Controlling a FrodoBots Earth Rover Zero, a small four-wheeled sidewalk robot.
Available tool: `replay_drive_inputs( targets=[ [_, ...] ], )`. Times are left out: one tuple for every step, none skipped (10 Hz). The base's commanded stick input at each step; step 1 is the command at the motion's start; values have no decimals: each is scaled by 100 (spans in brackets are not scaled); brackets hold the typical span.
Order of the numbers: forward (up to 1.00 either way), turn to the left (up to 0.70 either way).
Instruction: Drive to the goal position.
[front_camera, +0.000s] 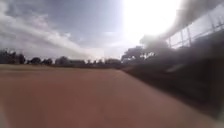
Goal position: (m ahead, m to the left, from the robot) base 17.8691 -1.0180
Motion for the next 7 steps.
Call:
replay_drive_inputs(
  targets=[
    [70, 0],
    [70, 0],
    [70, 0],
    [70, 0],
    [70, 0],
    [70, 0],
    [70, 0]
  ],
)
